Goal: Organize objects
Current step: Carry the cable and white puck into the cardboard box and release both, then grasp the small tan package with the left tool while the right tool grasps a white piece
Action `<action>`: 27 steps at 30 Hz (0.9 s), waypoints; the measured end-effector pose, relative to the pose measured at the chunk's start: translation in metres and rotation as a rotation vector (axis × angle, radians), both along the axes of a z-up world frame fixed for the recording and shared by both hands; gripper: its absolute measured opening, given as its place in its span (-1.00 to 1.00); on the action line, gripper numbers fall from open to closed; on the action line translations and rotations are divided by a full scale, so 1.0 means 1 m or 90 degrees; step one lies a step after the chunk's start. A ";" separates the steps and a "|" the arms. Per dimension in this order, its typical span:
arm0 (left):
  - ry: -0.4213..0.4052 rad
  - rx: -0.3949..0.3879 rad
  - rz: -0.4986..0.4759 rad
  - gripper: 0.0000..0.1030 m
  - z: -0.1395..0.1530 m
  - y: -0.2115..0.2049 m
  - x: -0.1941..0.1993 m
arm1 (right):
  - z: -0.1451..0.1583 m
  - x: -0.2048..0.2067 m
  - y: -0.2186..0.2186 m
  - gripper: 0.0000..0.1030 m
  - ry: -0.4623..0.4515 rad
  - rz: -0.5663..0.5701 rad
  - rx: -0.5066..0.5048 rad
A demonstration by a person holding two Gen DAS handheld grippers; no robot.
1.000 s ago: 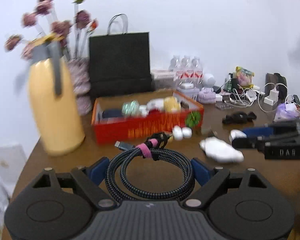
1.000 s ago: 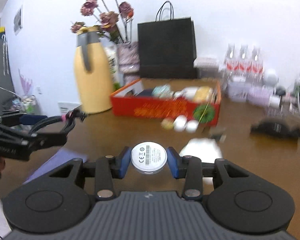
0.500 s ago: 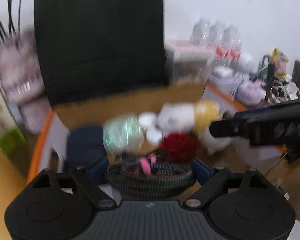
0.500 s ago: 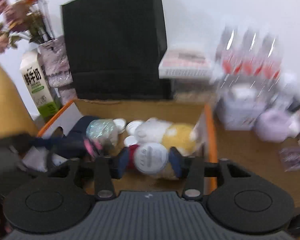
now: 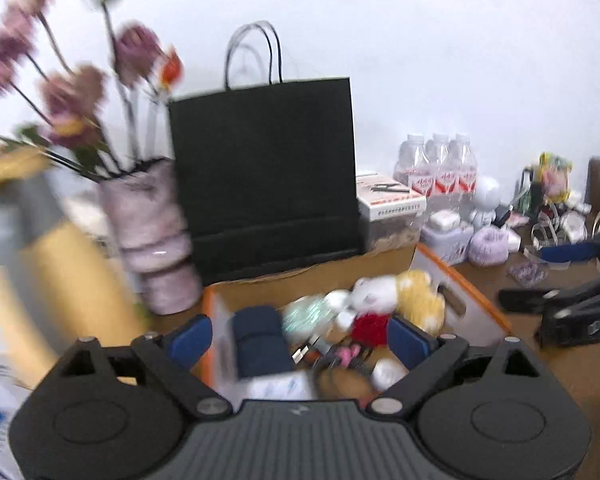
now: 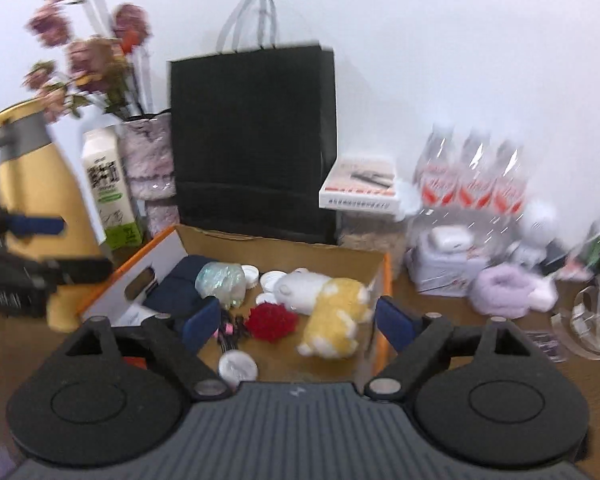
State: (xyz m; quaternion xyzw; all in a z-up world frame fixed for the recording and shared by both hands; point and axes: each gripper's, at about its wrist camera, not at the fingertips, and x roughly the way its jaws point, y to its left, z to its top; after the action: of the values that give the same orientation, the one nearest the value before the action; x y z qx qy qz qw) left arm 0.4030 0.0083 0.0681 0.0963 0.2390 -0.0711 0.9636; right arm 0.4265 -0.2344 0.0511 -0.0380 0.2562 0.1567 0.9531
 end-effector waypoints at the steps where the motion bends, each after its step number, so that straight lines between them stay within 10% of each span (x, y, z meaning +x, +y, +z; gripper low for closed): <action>1: -0.028 0.018 0.010 0.84 -0.002 0.000 -0.027 | 0.002 -0.018 -0.003 0.83 -0.013 0.001 -0.004; 4: -0.104 0.047 0.001 0.91 -0.017 -0.001 -0.120 | -0.004 -0.085 -0.013 0.90 -0.034 0.022 -0.004; 9: 0.007 -0.101 -0.027 0.94 -0.064 0.010 -0.233 | -0.045 -0.202 -0.024 0.95 -0.015 0.033 0.019; 14: 0.054 -0.052 -0.010 0.93 -0.093 0.002 -0.296 | -0.085 -0.296 -0.032 0.95 0.058 0.010 0.008; 20: 0.026 -0.047 -0.010 0.90 -0.087 0.004 -0.285 | -0.075 -0.329 -0.046 0.95 0.050 0.014 -0.026; 27: 0.021 -0.039 -0.080 0.64 -0.090 -0.023 -0.172 | -0.071 -0.252 -0.050 0.48 -0.006 -0.024 -0.003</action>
State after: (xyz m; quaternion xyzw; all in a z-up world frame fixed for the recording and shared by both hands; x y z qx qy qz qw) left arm 0.2307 -0.0144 -0.0221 0.0805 0.2462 -0.1402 0.9556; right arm 0.1749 -0.2843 -0.0203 -0.0362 0.2524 0.1377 0.9571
